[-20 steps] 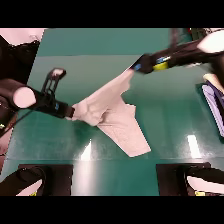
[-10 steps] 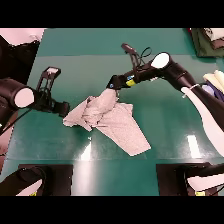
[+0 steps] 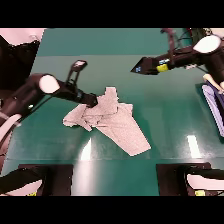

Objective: Fold the shirts.

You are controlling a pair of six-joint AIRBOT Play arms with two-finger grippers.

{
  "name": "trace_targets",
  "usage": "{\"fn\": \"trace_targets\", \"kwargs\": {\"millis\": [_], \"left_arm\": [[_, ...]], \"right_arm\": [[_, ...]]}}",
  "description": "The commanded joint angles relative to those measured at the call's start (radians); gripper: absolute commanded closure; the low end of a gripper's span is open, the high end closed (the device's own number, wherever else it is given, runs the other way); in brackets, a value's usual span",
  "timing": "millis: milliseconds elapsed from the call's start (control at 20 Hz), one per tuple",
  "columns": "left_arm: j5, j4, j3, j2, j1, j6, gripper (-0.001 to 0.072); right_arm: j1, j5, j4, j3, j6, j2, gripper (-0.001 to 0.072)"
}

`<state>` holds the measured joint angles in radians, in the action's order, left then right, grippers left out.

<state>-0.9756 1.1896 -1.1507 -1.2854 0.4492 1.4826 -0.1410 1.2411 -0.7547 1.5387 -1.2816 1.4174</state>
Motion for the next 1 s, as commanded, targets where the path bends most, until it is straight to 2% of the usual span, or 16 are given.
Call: {"fn": "trace_targets", "kwargs": {"millis": [0,50,150,300,350,400,450,550,650,800,950], "left_arm": [[0.028,-0.051,-0.069,-0.174,0.056,-0.050,0.0065],[0.023,-0.036,-0.087,-0.211,0.071,-0.044,0.0065],[0.011,0.000,-0.108,-0.264,0.082,0.021,0.0066],[0.010,0.067,-0.109,-0.272,0.082,0.078,0.0068],[0.007,0.074,-0.108,-0.272,0.082,0.084,0.0200],[0.006,0.074,-0.108,-0.272,0.082,0.081,0.0510],[0.006,0.073,-0.109,-0.271,0.082,0.080,0.0671],[-0.039,0.077,-0.144,-0.264,0.082,0.079,0.0683],[-0.101,0.095,-0.220,-0.237,0.082,0.034,0.0683],[-0.135,0.114,-0.332,-0.149,0.082,0.000,0.0683],[-0.132,0.117,-0.394,-0.069,0.082,-0.021,0.0683]], "right_arm": [[0.059,0.050,-0.007,0.000,-0.001,-0.084,0.0138],[0.067,0.052,-0.007,-0.001,-0.001,-0.100,0.0138],[0.069,0.057,-0.009,0.000,-0.001,-0.130,0.0138],[0.069,0.088,-0.009,-0.001,-0.001,-0.164,0.0138],[0.069,0.097,-0.009,-0.001,-0.001,-0.174,0.0137],[0.069,0.108,-0.010,-0.001,-0.001,-0.183,0.0138],[0.069,0.122,-0.019,-0.001,-0.004,-0.191,0.0138],[0.066,0.174,-0.117,-0.002,-0.043,-0.201,0.0138],[0.066,0.264,-0.219,-0.039,-0.066,-0.207,0.0137],[0.069,0.285,-0.268,-0.269,-0.065,-0.266,0.0138],[0.069,0.215,-0.267,-0.569,-0.065,-0.328,0.0138]]}}
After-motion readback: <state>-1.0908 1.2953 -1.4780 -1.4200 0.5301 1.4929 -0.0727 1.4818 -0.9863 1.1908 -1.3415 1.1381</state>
